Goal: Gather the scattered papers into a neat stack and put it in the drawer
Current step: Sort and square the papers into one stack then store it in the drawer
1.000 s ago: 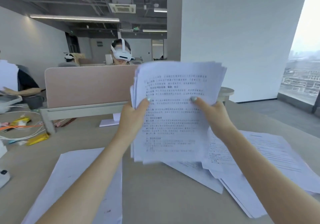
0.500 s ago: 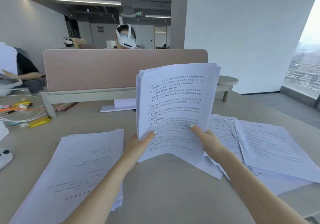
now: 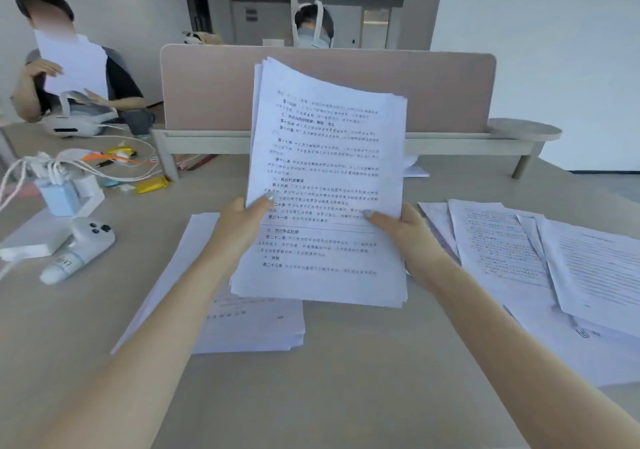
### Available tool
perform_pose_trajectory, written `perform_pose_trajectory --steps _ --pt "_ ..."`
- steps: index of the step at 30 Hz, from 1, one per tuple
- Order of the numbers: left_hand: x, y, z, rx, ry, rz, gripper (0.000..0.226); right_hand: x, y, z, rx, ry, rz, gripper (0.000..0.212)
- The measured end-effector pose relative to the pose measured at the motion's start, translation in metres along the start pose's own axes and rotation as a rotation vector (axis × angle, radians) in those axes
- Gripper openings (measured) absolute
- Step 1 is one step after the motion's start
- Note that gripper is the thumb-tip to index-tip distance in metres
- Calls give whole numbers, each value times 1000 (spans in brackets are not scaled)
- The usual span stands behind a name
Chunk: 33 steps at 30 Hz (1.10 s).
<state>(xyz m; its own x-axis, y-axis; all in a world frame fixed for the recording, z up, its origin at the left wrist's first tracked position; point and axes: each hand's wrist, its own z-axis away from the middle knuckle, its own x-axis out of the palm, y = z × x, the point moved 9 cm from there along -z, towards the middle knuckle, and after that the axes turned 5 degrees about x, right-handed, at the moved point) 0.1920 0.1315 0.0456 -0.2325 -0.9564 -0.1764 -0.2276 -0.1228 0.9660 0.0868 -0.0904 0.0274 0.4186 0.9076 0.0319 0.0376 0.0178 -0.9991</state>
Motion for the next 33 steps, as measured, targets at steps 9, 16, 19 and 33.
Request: perform_pose_trajectory --steps 9,16,19,33 --pt "-106 -74 20 -94 149 -458 19 113 58 8 3 -65 392 56" --pt "-80 -114 14 -80 -144 -987 55 53 55 1 -27 198 933 71" --pt "-60 -113 14 -30 -194 -1039 51 -32 47 3 38 363 1160 69" --pt "86 -92 53 43 -381 -1100 48 -194 62 63 382 344 1222 63"
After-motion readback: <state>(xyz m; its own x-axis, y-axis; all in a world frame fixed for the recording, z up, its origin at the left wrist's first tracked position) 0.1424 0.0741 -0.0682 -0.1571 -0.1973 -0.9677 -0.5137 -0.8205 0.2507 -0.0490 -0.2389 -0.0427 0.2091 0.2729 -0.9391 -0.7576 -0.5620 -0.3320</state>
